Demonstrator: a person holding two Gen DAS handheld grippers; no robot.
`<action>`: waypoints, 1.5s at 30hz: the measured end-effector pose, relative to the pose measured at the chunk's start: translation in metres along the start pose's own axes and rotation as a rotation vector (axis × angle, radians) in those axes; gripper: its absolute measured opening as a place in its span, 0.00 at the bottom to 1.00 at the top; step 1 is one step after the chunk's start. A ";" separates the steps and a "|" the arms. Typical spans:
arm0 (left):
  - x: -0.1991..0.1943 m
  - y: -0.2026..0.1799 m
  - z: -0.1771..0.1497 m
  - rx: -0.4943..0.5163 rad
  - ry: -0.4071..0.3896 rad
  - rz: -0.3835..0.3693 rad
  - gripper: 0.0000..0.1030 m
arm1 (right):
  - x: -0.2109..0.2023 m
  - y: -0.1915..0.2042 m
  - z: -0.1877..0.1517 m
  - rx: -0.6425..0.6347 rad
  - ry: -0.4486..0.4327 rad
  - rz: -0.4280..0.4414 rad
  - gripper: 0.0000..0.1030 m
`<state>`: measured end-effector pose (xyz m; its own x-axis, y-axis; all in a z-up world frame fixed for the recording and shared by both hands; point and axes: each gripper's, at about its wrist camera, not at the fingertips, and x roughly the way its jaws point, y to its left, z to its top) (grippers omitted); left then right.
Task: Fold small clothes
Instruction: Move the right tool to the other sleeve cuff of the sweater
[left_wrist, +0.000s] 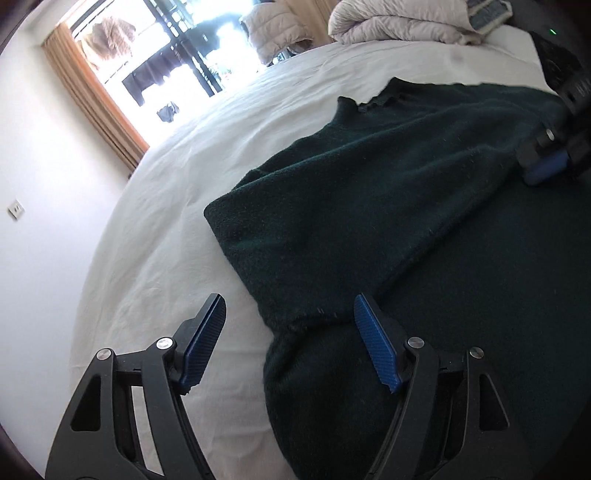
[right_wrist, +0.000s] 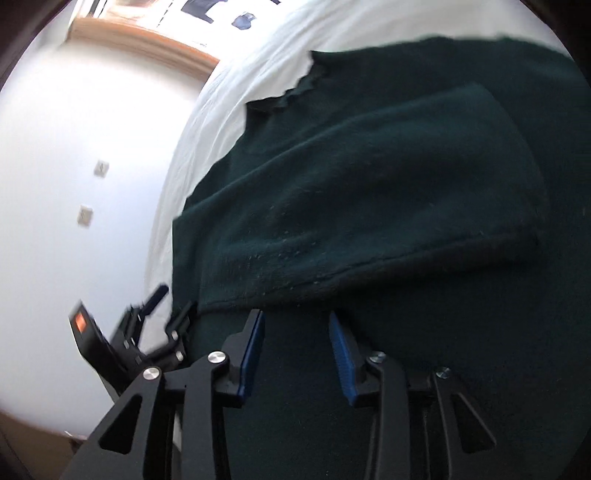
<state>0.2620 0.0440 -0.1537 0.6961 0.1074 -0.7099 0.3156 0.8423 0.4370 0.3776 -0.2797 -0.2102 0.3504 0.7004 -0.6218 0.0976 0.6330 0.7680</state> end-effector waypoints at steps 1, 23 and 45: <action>-0.006 -0.010 -0.006 0.035 -0.011 0.026 0.69 | -0.004 -0.004 0.001 0.020 -0.015 0.007 0.33; 0.003 -0.018 0.014 -0.064 -0.041 0.130 0.78 | -0.021 -0.039 -0.006 0.188 -0.218 0.023 0.06; -0.009 0.041 0.050 -0.274 -0.072 0.065 0.80 | -0.055 0.030 -0.010 -0.069 -0.274 -0.222 0.25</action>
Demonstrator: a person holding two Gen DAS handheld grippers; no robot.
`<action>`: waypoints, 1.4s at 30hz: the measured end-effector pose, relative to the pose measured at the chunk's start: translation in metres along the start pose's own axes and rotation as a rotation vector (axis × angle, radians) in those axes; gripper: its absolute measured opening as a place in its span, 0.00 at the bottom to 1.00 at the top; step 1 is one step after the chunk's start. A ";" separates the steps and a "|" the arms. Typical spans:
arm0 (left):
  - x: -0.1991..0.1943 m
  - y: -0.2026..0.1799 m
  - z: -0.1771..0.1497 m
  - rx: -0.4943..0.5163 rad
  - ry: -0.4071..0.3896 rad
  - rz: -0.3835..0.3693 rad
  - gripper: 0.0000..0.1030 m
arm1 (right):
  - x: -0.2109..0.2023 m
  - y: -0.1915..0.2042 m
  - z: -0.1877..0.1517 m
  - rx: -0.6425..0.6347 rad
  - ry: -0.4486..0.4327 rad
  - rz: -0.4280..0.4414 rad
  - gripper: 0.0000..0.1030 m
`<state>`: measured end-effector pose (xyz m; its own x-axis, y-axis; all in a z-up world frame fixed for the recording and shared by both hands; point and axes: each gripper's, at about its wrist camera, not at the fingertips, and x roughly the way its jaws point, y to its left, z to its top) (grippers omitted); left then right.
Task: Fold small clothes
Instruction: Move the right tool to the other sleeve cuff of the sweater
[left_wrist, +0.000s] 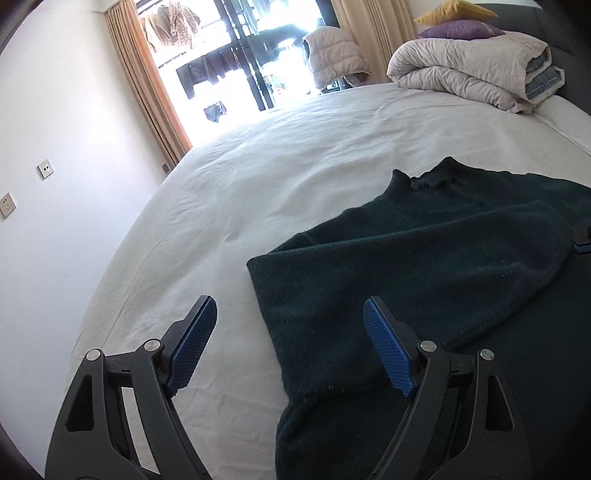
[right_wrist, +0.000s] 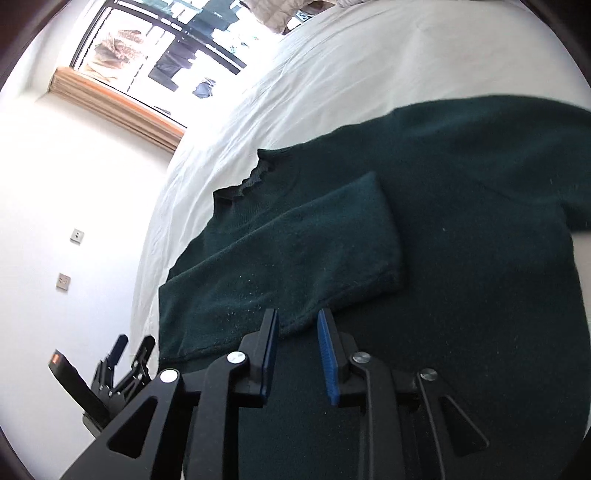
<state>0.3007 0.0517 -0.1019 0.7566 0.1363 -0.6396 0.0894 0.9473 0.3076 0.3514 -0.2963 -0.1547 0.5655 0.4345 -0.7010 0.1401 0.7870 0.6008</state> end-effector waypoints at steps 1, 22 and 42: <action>0.011 -0.004 0.003 0.003 0.023 -0.001 0.80 | 0.005 0.009 0.005 -0.029 0.009 0.033 0.25; 0.055 0.005 -0.021 -0.079 0.137 -0.048 0.87 | 0.039 -0.006 0.027 -0.038 -0.042 0.209 0.48; 0.057 0.004 -0.024 -0.083 0.115 -0.007 0.91 | -0.209 -0.324 -0.046 0.713 -0.561 0.014 0.59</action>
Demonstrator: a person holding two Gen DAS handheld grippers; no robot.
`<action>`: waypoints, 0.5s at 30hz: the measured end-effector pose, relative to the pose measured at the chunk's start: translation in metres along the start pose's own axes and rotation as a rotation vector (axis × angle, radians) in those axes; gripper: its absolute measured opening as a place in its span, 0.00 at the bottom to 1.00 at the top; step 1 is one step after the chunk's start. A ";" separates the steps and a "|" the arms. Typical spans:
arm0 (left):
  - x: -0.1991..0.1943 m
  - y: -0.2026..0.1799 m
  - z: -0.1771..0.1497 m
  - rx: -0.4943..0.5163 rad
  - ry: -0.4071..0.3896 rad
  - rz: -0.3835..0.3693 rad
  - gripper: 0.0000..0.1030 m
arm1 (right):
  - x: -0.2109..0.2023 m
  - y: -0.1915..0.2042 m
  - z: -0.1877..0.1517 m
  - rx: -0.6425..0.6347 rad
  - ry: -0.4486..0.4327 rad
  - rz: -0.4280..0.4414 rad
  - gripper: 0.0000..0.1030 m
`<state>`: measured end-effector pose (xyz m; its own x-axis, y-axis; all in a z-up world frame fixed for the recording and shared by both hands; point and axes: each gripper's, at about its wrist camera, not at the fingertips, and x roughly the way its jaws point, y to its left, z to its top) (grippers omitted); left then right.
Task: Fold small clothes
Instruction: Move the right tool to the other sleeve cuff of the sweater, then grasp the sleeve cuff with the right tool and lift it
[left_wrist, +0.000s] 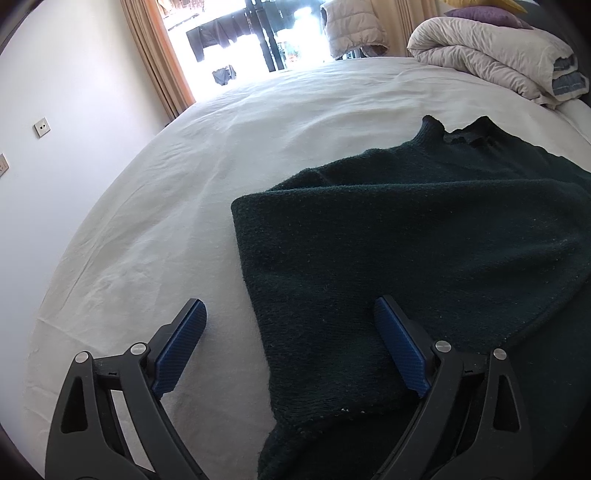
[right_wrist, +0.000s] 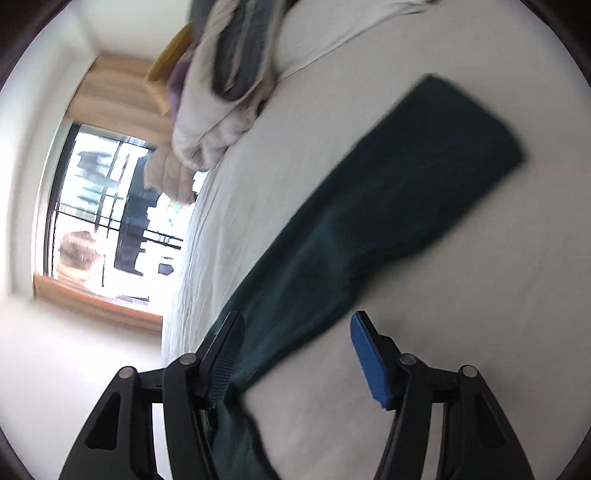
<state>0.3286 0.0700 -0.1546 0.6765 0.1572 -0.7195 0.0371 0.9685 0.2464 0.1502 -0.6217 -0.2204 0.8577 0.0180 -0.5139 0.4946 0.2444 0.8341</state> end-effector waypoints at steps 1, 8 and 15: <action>0.001 -0.001 0.001 0.000 0.000 0.001 0.91 | -0.009 -0.016 0.007 0.064 -0.027 0.015 0.54; 0.002 -0.003 0.002 0.000 0.002 0.009 0.93 | -0.019 -0.045 0.033 0.197 -0.116 0.079 0.48; 0.003 -0.002 0.001 -0.007 0.002 0.002 0.93 | 0.002 -0.034 0.057 0.189 -0.162 0.080 0.44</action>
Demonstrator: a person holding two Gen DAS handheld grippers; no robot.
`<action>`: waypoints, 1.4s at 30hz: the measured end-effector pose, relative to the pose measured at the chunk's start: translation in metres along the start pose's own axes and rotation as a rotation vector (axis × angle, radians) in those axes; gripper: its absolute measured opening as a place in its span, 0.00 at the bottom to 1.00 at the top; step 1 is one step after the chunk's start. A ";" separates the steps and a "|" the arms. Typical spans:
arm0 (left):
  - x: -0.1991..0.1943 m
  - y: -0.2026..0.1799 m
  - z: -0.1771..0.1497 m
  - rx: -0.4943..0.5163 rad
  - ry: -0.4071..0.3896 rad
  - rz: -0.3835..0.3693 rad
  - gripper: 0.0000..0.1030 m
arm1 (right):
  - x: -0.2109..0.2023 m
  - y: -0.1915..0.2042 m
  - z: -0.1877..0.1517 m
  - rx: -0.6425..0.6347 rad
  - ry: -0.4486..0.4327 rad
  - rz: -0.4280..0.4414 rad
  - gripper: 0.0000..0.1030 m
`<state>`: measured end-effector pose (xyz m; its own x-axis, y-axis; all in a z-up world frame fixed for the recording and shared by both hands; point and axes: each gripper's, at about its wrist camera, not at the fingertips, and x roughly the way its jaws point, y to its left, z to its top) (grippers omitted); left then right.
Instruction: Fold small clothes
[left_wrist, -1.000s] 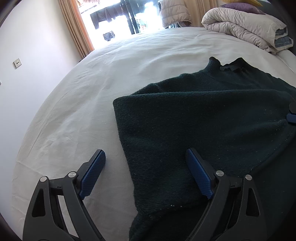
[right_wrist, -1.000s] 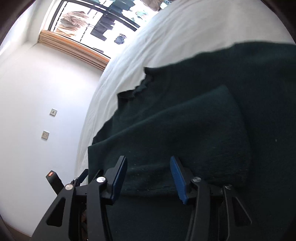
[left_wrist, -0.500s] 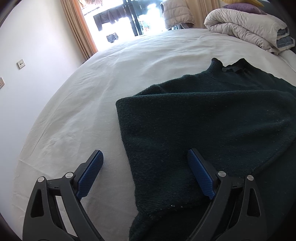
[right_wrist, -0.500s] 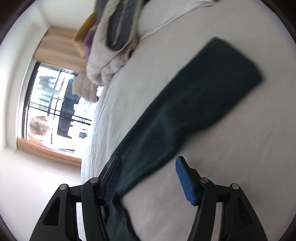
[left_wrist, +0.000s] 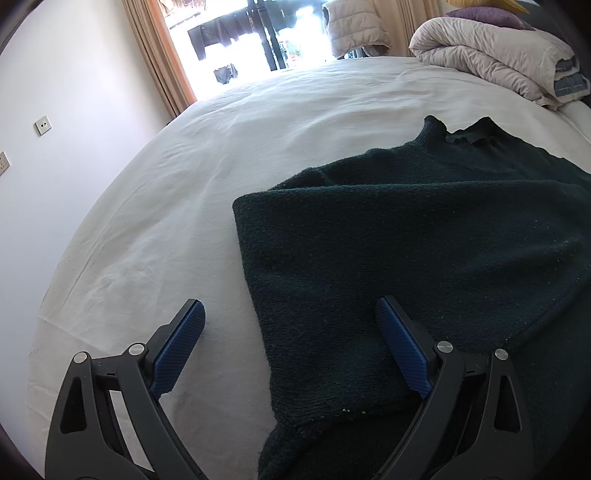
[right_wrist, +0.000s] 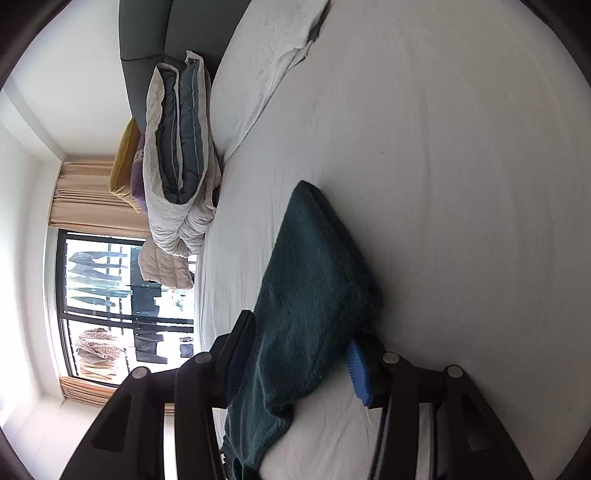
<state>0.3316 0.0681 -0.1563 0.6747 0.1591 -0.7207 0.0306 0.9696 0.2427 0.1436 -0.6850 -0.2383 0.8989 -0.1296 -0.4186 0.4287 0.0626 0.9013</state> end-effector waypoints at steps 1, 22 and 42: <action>0.000 0.000 0.000 -0.002 0.001 -0.002 0.93 | 0.000 -0.002 0.003 0.008 -0.006 0.004 0.42; -0.063 0.035 0.024 -0.381 -0.041 -0.490 0.93 | 0.021 0.248 -0.290 -1.162 0.231 0.138 0.09; -0.035 -0.087 0.060 -0.490 0.283 -1.015 0.93 | 0.025 0.178 -0.510 -1.746 0.347 0.093 0.12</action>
<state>0.3501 -0.0334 -0.1135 0.3126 -0.7565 -0.5745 0.1325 0.6336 -0.7622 0.2890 -0.1720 -0.1454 0.8005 0.1152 -0.5882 -0.2382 0.9617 -0.1359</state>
